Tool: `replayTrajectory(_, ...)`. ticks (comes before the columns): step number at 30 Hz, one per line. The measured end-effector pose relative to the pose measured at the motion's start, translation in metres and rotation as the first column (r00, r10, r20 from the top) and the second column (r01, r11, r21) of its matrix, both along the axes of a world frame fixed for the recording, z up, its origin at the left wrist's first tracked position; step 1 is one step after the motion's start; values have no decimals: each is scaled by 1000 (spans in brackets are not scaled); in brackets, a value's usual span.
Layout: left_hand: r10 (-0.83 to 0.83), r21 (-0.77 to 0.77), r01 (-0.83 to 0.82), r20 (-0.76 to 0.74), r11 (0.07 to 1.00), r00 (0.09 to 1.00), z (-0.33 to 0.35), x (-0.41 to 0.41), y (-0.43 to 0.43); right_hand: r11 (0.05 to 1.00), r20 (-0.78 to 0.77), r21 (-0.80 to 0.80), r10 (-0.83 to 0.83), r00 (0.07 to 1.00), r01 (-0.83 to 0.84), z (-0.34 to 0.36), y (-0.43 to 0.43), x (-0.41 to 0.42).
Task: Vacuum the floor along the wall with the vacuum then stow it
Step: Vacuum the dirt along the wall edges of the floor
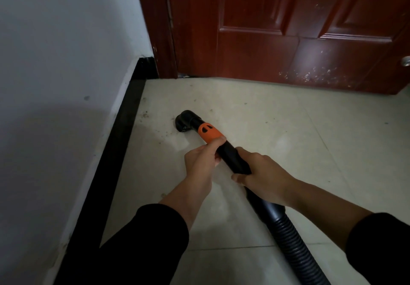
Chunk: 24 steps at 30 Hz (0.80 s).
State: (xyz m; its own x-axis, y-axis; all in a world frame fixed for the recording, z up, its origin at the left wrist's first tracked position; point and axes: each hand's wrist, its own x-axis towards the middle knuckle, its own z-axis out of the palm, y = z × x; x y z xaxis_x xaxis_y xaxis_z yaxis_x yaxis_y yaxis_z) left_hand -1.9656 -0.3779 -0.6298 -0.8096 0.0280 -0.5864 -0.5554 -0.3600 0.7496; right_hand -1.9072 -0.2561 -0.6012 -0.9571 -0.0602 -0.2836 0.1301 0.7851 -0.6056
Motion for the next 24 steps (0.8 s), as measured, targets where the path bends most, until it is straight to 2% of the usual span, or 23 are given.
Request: replayTrajectory(24,59,-67,-61,-27,996,998,7,17,-32,993,19,-85,81,997,-79,9,-22,1)
